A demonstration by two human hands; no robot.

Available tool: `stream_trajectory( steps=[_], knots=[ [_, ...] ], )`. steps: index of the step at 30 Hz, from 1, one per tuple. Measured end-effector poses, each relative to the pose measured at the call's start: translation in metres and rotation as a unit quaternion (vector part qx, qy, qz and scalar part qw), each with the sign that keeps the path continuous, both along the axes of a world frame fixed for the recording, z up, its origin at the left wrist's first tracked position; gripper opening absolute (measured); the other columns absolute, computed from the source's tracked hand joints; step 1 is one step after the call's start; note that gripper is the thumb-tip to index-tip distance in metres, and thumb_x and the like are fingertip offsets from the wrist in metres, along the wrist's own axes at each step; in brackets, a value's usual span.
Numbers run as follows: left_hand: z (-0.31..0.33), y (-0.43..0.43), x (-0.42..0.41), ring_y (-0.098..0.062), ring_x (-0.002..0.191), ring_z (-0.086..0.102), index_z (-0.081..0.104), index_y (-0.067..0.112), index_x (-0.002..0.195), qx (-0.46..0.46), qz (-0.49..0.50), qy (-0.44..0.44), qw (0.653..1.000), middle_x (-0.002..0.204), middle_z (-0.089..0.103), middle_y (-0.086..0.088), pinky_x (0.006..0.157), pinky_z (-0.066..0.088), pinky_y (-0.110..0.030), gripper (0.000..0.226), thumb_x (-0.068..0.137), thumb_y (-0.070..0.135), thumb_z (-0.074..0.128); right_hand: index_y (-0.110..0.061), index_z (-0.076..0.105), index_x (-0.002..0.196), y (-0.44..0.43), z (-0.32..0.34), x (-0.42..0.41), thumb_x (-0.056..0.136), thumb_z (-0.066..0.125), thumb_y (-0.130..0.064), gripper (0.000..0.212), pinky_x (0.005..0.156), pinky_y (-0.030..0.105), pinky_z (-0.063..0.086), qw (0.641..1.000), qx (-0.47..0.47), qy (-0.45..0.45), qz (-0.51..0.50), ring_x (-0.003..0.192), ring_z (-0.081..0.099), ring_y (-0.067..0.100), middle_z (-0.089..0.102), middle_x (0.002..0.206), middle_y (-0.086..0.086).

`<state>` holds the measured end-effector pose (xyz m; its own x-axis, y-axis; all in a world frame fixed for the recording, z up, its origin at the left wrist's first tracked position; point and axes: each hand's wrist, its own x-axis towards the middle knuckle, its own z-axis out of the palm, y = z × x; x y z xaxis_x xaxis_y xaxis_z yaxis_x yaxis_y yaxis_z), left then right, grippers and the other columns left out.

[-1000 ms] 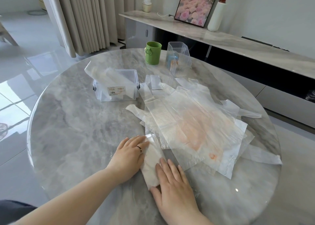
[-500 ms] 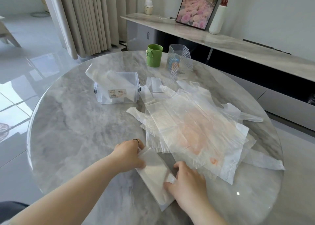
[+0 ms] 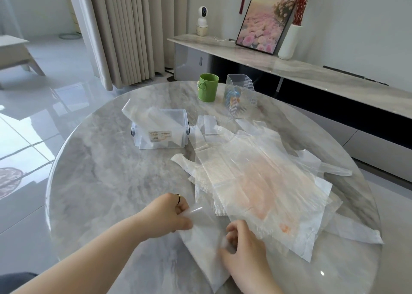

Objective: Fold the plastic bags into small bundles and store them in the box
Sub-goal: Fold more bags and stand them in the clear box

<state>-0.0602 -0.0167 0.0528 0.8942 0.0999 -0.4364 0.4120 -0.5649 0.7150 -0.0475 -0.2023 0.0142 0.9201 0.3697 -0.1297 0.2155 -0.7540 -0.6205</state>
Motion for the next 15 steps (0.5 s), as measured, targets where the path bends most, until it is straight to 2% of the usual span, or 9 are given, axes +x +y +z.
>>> stream_trajectory(
  steps=[2, 4, 5, 7, 9, 11, 13, 15],
  knots=[
    [0.006, 0.001, -0.001, -0.009, 0.053, 0.049, 0.050, 0.017, 0.067, -0.016, 0.050, -0.035, 0.998, 0.061, 0.055, 0.005, 0.058, 0.043, -0.019, 0.021, 0.079, 0.010, 0.067, -0.044, 0.027, 0.096, 0.000, 0.000, 0.000, 0.079, 0.059, -0.025, 0.041, 0.086, 0.016, 0.033, 0.996, 0.080, 0.015, -0.043, 0.097, 0.043, 0.008, 0.041, 0.090, -0.023],
    [0.013, 0.001, -0.001, -0.009, 0.052, 0.052, 0.052, 0.014, 0.070, -0.032, 0.104, -0.075, 0.991, 0.063, 0.059, 0.004, 0.060, 0.048, -0.021, 0.018, 0.078, 0.008, 0.067, -0.032, 0.035, 0.122, 0.004, 0.006, -0.001, 0.080, 0.065, -0.016, 0.054, 0.088, 0.011, 0.027, 0.990, 0.122, 0.029, -0.071, 0.108, 0.038, 0.004, 0.038, 0.105, -0.020],
    [0.016, 0.002, -0.001, -0.010, 0.052, 0.054, 0.052, 0.013, 0.071, -0.039, 0.131, -0.095, 0.986, 0.064, 0.061, 0.003, 0.063, 0.050, -0.025, 0.018, 0.077, 0.007, 0.067, -0.025, 0.036, 0.128, 0.007, 0.008, -0.001, 0.080, 0.067, -0.015, 0.058, 0.091, 0.009, 0.023, 0.989, 0.131, 0.010, -0.067, 0.112, 0.033, 0.001, 0.036, 0.113, -0.020],
    [0.022, 0.007, 0.001, -0.011, 0.049, 0.055, 0.050, 0.013, 0.070, -0.056, 0.185, -0.125, 0.973, 0.066, 0.063, 0.002, 0.065, 0.050, -0.028, 0.019, 0.078, 0.006, 0.067, -0.022, 0.038, 0.127, 0.016, 0.018, 0.001, 0.078, 0.069, -0.016, 0.058, 0.097, 0.007, 0.017, 0.985, 0.157, -0.062, -0.046, 0.118, 0.025, -0.003, 0.031, 0.121, -0.022],
    [0.028, 0.013, 0.006, -0.008, 0.044, 0.055, 0.048, 0.015, 0.070, -0.062, 0.222, -0.154, 0.961, 0.066, 0.064, 0.003, 0.059, 0.047, -0.021, 0.022, 0.079, 0.006, 0.066, -0.026, 0.037, 0.125, 0.026, 0.030, 0.010, 0.080, 0.067, -0.014, 0.055, 0.100, 0.007, 0.015, 0.981, 0.168, -0.090, -0.027, 0.120, 0.021, -0.006, 0.024, 0.122, -0.028],
    [0.037, 0.025, 0.016, -0.007, 0.043, 0.055, 0.047, 0.018, 0.071, -0.057, 0.247, -0.185, 0.949, 0.067, 0.063, 0.004, 0.053, 0.045, -0.017, 0.023, 0.080, 0.006, 0.065, -0.023, 0.038, 0.128, 0.038, 0.042, 0.027, 0.085, 0.061, -0.009, 0.050, 0.097, 0.005, 0.013, 0.984, 0.161, -0.070, -0.026, 0.120, 0.021, -0.006, 0.026, 0.123, -0.024],
    [0.047, 0.041, 0.034, -0.013, 0.049, 0.057, 0.047, 0.019, 0.078, -0.065, 0.272, -0.212, 0.936, 0.075, 0.064, 0.002, 0.058, 0.047, -0.024, 0.021, 0.081, 0.006, 0.064, -0.021, 0.041, 0.129, 0.051, 0.053, 0.045, 0.088, 0.056, -0.009, 0.045, 0.090, 0.006, 0.020, 0.985, 0.169, -0.041, -0.021, 0.116, 0.032, 0.000, 0.034, 0.119, -0.021],
    [0.060, 0.059, 0.057, -0.017, 0.054, 0.058, 0.046, 0.021, 0.083, -0.067, 0.295, -0.242, 0.922, 0.080, 0.062, 0.000, 0.061, 0.049, -0.029, 0.022, 0.082, 0.006, 0.062, -0.026, 0.045, 0.121, 0.064, 0.060, 0.060, 0.091, 0.052, -0.011, 0.035, 0.082, 0.008, 0.028, 0.985, 0.171, -0.007, -0.013, 0.106, 0.041, 0.003, 0.042, 0.111, -0.018]
  ],
)
